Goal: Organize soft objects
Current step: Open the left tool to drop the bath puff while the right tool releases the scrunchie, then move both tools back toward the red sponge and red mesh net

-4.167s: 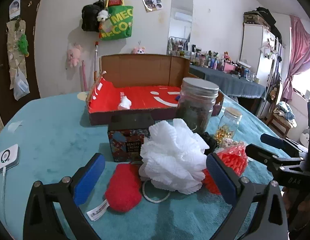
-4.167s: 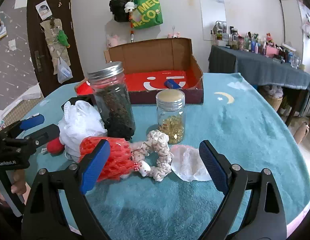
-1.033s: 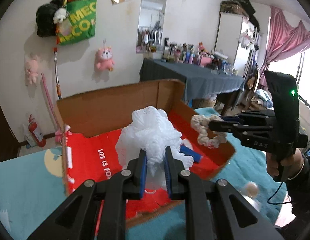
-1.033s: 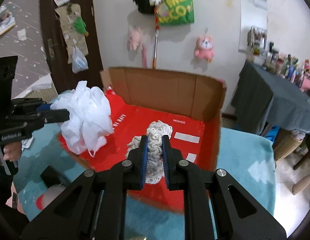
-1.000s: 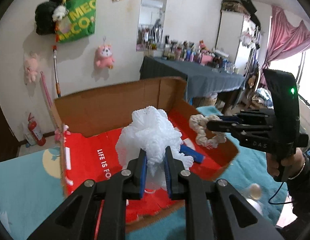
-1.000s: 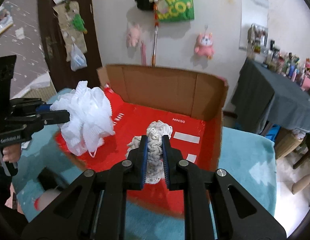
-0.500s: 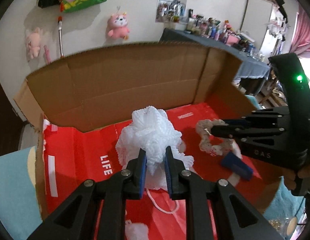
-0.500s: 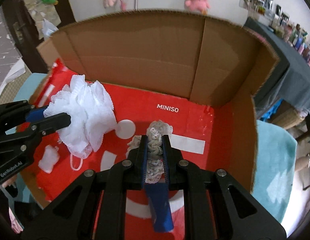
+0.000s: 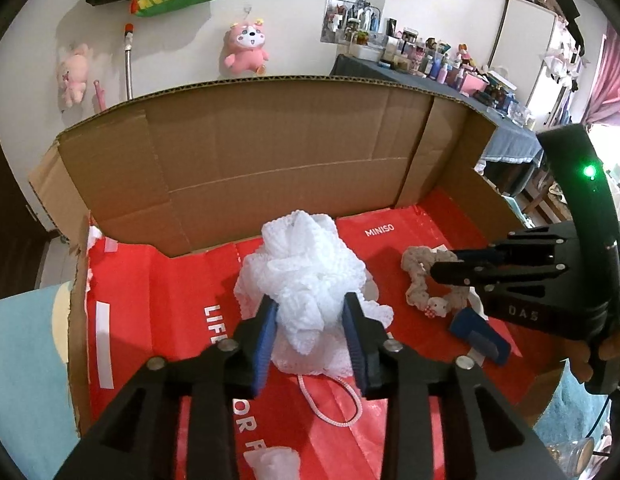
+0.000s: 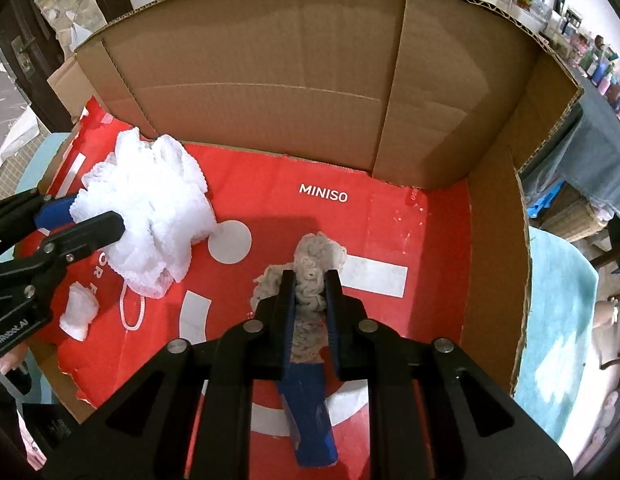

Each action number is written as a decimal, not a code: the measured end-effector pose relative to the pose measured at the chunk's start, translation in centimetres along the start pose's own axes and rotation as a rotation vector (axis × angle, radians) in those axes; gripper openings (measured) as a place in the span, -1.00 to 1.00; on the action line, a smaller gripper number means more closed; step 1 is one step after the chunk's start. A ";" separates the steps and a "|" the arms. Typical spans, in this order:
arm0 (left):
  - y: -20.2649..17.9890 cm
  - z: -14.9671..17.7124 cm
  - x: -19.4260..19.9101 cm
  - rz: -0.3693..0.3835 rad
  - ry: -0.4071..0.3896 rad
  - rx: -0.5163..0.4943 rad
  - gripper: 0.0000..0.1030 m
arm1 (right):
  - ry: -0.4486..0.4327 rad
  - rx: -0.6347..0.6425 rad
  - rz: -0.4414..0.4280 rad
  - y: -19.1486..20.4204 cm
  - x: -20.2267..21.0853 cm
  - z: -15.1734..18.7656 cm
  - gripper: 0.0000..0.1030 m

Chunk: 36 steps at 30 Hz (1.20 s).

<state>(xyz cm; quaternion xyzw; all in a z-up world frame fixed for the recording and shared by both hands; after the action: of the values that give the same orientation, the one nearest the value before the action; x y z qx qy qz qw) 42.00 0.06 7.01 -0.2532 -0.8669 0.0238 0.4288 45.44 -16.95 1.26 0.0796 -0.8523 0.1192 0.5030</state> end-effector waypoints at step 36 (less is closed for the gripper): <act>-9.7 6.2 20.8 -0.124 -0.429 -0.111 0.99 | -0.467 -0.055 0.041 -0.6 24.1 10.9 0.58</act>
<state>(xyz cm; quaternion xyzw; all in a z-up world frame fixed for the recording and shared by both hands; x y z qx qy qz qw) 22.77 2.23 20.78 -0.2119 -0.9520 0.0028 0.2208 24.84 -21.04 17.33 0.0741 -0.9499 0.0846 0.2918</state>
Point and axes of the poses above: each gripper's, at about its wrist camera, not at the fingertips, and x roughly against the way its jaws point, y to its left, z to its underside, the point moved 4 cm from there along -x, roughly the way its jaws point, and after that the axes turned 11 degrees about z, right-handed, at the moved point
